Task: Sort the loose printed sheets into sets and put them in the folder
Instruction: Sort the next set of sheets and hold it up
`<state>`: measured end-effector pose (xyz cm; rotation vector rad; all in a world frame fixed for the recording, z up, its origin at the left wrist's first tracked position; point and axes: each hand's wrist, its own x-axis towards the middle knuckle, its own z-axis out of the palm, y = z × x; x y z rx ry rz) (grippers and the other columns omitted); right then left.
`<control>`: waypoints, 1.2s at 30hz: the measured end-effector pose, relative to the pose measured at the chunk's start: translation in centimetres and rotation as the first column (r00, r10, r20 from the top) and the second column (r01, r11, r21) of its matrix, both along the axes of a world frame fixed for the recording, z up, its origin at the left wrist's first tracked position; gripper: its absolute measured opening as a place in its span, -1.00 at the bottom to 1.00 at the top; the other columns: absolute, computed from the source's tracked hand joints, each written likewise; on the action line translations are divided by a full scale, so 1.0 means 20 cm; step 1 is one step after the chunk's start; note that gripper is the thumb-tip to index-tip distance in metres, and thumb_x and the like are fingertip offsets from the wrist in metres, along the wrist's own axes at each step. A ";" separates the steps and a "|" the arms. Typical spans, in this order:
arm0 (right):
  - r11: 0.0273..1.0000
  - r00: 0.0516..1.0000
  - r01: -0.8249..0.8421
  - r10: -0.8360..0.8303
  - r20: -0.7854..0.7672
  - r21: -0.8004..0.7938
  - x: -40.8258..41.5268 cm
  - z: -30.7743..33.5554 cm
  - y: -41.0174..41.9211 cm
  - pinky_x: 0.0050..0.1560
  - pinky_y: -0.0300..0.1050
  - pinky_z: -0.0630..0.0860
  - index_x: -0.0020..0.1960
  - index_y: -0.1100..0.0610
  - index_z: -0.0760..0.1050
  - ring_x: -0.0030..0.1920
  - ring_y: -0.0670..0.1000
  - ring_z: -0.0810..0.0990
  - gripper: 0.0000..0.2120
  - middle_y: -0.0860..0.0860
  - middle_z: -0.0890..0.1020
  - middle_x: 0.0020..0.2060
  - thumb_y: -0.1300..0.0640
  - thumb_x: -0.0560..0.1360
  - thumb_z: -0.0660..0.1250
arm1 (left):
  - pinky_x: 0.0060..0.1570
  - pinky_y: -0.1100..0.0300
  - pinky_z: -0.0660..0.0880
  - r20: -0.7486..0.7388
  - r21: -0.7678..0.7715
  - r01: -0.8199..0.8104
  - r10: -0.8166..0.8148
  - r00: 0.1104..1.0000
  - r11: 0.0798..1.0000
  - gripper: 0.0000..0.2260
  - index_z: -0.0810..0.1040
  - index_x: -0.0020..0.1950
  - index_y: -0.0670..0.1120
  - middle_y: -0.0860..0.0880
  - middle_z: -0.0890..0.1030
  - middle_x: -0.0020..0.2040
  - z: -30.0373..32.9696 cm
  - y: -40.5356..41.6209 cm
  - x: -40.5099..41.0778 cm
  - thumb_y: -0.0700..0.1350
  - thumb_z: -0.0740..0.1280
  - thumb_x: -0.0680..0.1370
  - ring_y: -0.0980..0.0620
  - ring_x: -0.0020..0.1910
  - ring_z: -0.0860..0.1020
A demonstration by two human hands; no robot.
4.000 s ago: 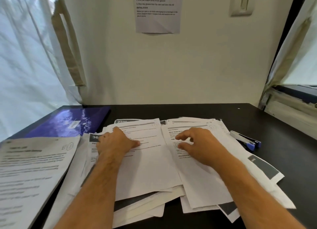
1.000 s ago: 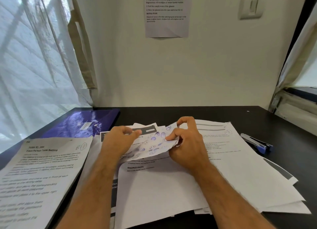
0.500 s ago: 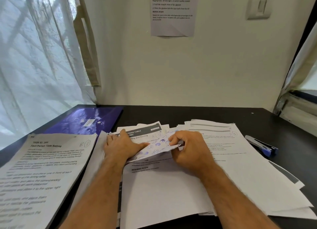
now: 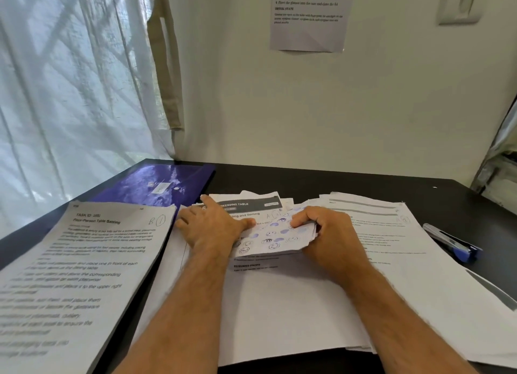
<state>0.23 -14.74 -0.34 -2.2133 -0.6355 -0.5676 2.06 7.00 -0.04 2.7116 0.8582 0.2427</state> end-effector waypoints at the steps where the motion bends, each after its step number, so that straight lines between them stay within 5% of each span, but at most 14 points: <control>1: 1.000 1.000 -0.003 0.003 0.002 0.009 0.00 0.00 0.00 -0.09 -0.24 0.62 -0.03 0.08 0.65 -0.11 -0.07 0.65 -0.78 -0.05 0.68 -0.06 0.17 0.36 0.60 | 0.40 -0.17 0.23 -0.001 -0.021 0.001 -0.001 1.000 1.000 0.17 0.05 0.60 -0.10 -0.31 0.29 0.48 0.00 0.00 0.00 0.55 0.38 0.23 -0.30 0.45 0.25; 6: 0.999 1.000 -0.013 0.013 0.001 0.045 0.02 -0.01 0.00 -0.10 -0.37 0.60 -0.04 0.07 0.64 -0.10 -0.10 0.65 -0.76 -0.06 0.67 -0.04 0.14 0.34 0.62 | 0.40 -0.20 0.22 0.079 -0.114 -0.025 0.035 0.996 0.993 0.05 -0.05 0.62 -0.10 -0.29 0.31 0.49 0.01 0.02 0.01 0.38 0.42 0.39 -0.28 0.46 0.25; 9: 0.999 1.000 -0.009 0.009 0.003 0.049 0.02 -0.01 0.00 -0.10 -0.37 0.60 -0.02 0.07 0.64 -0.08 -0.08 0.66 -0.74 -0.06 0.68 -0.02 0.13 0.34 0.62 | 0.31 -0.18 0.31 0.314 -0.204 -0.052 0.116 0.942 0.978 -0.35 0.23 0.53 -0.03 -0.19 0.52 0.33 0.02 0.06 0.01 0.09 0.41 0.53 -0.21 0.27 0.47; 12: 0.999 1.000 -0.014 0.013 0.022 0.049 0.02 -0.01 0.00 -0.13 -0.37 0.60 -0.02 0.08 0.65 -0.09 -0.11 0.66 -0.74 -0.08 0.67 -0.03 0.17 0.34 0.62 | -0.07 0.09 0.49 0.530 -0.267 0.039 0.113 0.841 0.963 -0.81 0.56 0.22 0.03 -0.04 0.65 0.08 0.04 0.10 -0.01 -0.06 0.33 0.61 0.06 -0.17 0.49; 14: 0.999 0.999 -0.021 0.020 0.030 0.040 0.01 -0.01 0.00 -0.15 -0.42 0.56 -0.02 0.09 0.65 -0.11 -0.13 0.64 -0.74 -0.11 0.65 -0.05 0.21 0.34 0.61 | -0.34 0.26 0.35 0.584 -0.250 0.068 0.095 0.806 0.966 -0.87 0.60 0.14 0.02 -0.01 0.67 0.01 0.06 0.10 -0.02 -0.06 0.30 0.63 0.11 -0.26 0.48; 20: 0.999 0.992 0.023 -0.027 0.121 0.036 0.01 0.00 0.02 -0.08 -0.41 0.56 0.10 0.09 0.62 -0.03 -0.03 0.66 -0.76 -0.04 0.70 0.00 0.29 0.46 0.48 | -0.02 -0.01 0.57 0.650 -0.315 0.276 -0.005 0.760 0.908 -0.92 0.52 -0.11 0.11 0.12 0.62 -0.14 0.14 0.06 -0.03 -0.01 0.31 0.58 0.00 -0.05 0.62; 23: 0.998 0.999 0.028 -0.030 0.039 0.053 0.00 0.02 0.04 0.14 -0.15 0.62 0.35 0.04 0.48 0.07 0.00 0.64 -0.59 -0.04 0.68 0.08 0.19 0.53 0.42 | 0.16 -0.23 0.53 0.677 -0.353 0.521 -0.172 0.715 0.777 -0.92 0.57 -0.19 0.10 0.11 0.66 -0.25 0.22 0.05 -0.09 0.01 0.33 0.50 -0.04 -0.09 0.66; 26: 0.998 0.997 0.018 -0.022 0.078 0.060 0.01 0.03 0.06 0.15 -0.13 0.58 0.48 0.03 0.39 0.05 -0.03 0.62 -0.46 -0.01 0.65 0.09 0.21 0.53 0.42 | 0.09 -0.03 0.58 0.701 -0.441 0.773 -0.364 0.614 0.456 -0.85 0.61 -0.18 -0.05 -0.15 0.70 -0.13 0.31 0.01 -0.20 -0.27 0.36 0.53 -0.15 -0.06 0.67; 29: 1.000 0.985 0.019 -0.021 0.173 0.014 0.02 0.01 0.07 0.05 -0.24 0.57 0.25 0.05 0.61 0.03 -0.01 0.57 -0.66 0.03 0.57 0.12 0.22 0.49 0.47 | 0.05 0.10 0.60 0.659 -0.505 0.825 -0.503 0.558 0.253 -0.93 0.65 -0.10 -0.16 -0.20 0.70 -0.08 0.34 -0.03 -0.27 -0.18 0.41 0.47 -0.12 -0.04 0.67; 31: 1.000 0.987 0.023 -0.025 0.158 0.012 0.02 0.00 0.06 0.02 -0.38 0.46 0.02 0.04 0.68 0.06 -0.02 0.52 -0.79 0.04 0.52 0.17 0.19 0.40 0.56 | 0.22 0.02 0.55 0.673 -0.596 0.775 -0.395 0.625 0.210 -0.79 0.66 0.01 -0.23 -0.17 0.71 -0.03 0.33 -0.03 -0.25 -0.09 0.39 0.54 -0.05 0.04 0.67; 33: 1.000 0.992 0.016 -0.017 0.128 0.010 0.02 0.00 0.03 0.00 -0.41 0.40 -0.11 0.04 0.65 0.08 -0.06 0.49 -0.76 0.02 0.52 0.18 0.19 0.30 0.63 | 0.27 0.05 0.47 0.695 -0.602 0.725 -0.229 0.682 0.334 -0.69 0.67 0.08 -0.16 -0.08 0.73 0.01 0.29 -0.01 -0.21 0.07 0.34 0.56 -0.01 0.10 0.67; 36: 0.998 0.992 -0.044 0.039 0.121 0.041 0.01 0.00 -0.01 -0.07 -0.19 0.54 -0.23 0.03 0.55 -0.03 -0.03 0.60 -0.72 -0.04 0.61 -0.01 0.15 0.23 0.65 | 0.16 0.10 0.47 0.480 -0.384 0.429 -0.220 0.849 0.818 -0.65 0.60 0.27 -0.01 -0.04 0.64 0.21 0.19 0.06 -0.13 0.06 0.46 0.52 -0.05 0.21 0.59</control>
